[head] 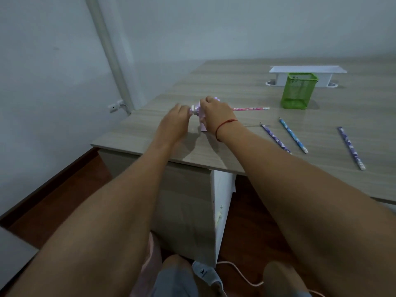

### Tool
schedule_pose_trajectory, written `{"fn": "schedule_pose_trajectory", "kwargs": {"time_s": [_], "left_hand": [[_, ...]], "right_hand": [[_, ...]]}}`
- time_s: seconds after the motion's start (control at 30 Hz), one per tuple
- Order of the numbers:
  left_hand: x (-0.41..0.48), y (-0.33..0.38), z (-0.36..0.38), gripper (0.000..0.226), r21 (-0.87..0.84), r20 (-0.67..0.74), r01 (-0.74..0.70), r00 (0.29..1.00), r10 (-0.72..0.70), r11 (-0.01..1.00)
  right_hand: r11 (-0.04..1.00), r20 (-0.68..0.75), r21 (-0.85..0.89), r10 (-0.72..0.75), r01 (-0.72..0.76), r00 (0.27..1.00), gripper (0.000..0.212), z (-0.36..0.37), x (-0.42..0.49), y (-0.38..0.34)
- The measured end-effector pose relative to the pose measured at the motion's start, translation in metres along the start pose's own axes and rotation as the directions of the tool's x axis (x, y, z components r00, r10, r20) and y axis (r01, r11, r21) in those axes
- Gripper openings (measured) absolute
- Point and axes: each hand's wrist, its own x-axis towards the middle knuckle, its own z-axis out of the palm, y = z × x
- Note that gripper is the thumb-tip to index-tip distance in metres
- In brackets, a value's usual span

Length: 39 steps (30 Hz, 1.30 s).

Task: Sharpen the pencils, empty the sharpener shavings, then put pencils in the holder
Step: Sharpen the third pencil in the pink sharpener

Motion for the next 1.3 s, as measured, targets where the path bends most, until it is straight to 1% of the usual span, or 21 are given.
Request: {"fn": "schedule_pose_trajectory", "kwargs": {"time_s": [0.07,0.13,0.17,0.23,0.27,0.33,0.4,0.47,0.57,0.67,0.77,0.83,0.97,1.03,1.1,1.17,1.23,1.3], "left_hand": [[-0.019,0.004,0.004,0.017,-0.06,0.042,-0.002,0.999,0.005,0.998],[-0.021,0.004,0.006,0.019,-0.1,0.097,0.029,0.995,-0.019,0.995],[-0.016,0.003,0.006,0.021,-0.073,0.149,0.025,0.989,-0.014,0.997],[-0.005,0.001,0.007,0.023,0.043,0.251,-0.011,0.968,0.0,0.999],[0.001,0.0,0.007,0.024,0.091,0.271,-0.025,0.962,-0.001,0.996],[0.013,-0.002,0.011,0.027,0.132,0.275,-0.02,0.961,-0.017,0.991],[0.022,-0.004,0.019,0.027,0.156,0.26,-0.008,0.965,-0.033,0.988],[0.032,-0.006,0.025,0.023,0.179,0.23,0.013,0.972,-0.055,0.984],[0.055,-0.011,0.022,0.02,0.199,0.117,0.067,0.989,-0.091,0.978],[0.068,-0.013,0.012,0.026,0.193,0.048,0.028,0.998,-0.038,0.981],[0.063,-0.014,0.006,0.028,0.136,-0.04,0.012,0.999,-0.006,0.991],[0.054,-0.012,0.003,0.03,0.109,-0.093,-0.005,0.996,0.015,0.994],[0.034,-0.009,-0.007,0.029,0.047,-0.144,-0.102,0.984,0.108,0.994],[0.02,-0.011,-0.01,0.026,0.013,-0.106,-0.159,0.982,0.159,0.987],[0.004,-0.009,-0.008,0.025,-0.007,0.004,-0.196,0.981,0.196,0.981],[-0.007,-0.007,-0.001,0.025,-0.031,0.102,-0.158,0.982,0.161,0.987],[-0.006,-0.008,0.009,0.026,-0.049,0.149,-0.104,0.983,0.11,0.993],[0.001,-0.009,0.014,0.027,-0.007,0.203,-0.079,0.976,0.079,0.997]], "right_hand": [[1.0,0.006,0.002,-0.014,0.014,1.0,0.033,-0.001,-0.001,0.002],[1.0,0.012,0.009,-0.029,0.029,1.0,0.035,-0.003,-0.002,0.004],[0.999,0.017,0.017,-0.031,0.03,0.999,0.035,-0.004,-0.001,0.006],[0.999,0.024,0.028,-0.029,0.028,0.999,0.035,-0.004,-0.001,0.007],[0.999,0.022,0.033,-0.032,0.031,0.999,0.036,-0.003,-0.002,0.008],[0.998,0.017,0.034,-0.046,0.045,0.999,0.039,0.001,-0.001,0.01],[0.998,0.017,0.023,-0.052,0.051,0.999,0.044,0.004,0.0,0.013],[0.998,0.014,0.007,-0.059,0.059,0.998,0.049,0.005,0.001,0.015],[0.999,-0.006,-0.003,-0.049,0.049,0.999,0.047,0.011,0.003,0.014],[1.0,-0.006,-0.016,-0.021,0.021,1.0,0.047,0.014,0.006,0.009],[0.999,-0.003,-0.037,-0.021,0.021,1.0,0.051,0.011,0.005,0.006],[0.999,0.002,-0.03,-0.018,0.019,1.0,0.049,0.008,0.003,0.004],[1.0,-0.003,0.017,-0.02,0.02,1.0,0.042,0.005,0.001,0.002],[0.999,-0.001,0.03,-0.02,0.02,1.0,0.04,0.004,0.001,0.003],[0.999,-0.002,0.03,-0.021,0.021,1.0,0.038,0.001,0.001,0.004],[0.999,0.01,0.033,-0.034,0.034,0.999,0.039,0.001,0.002,0.006],[0.999,0.018,0.019,-0.045,0.045,0.999,0.041,0.001,0.003,0.009],[0.999,0.013,0.021,-0.04,0.04,0.999,0.04,0.003,0.004,0.01]]}}
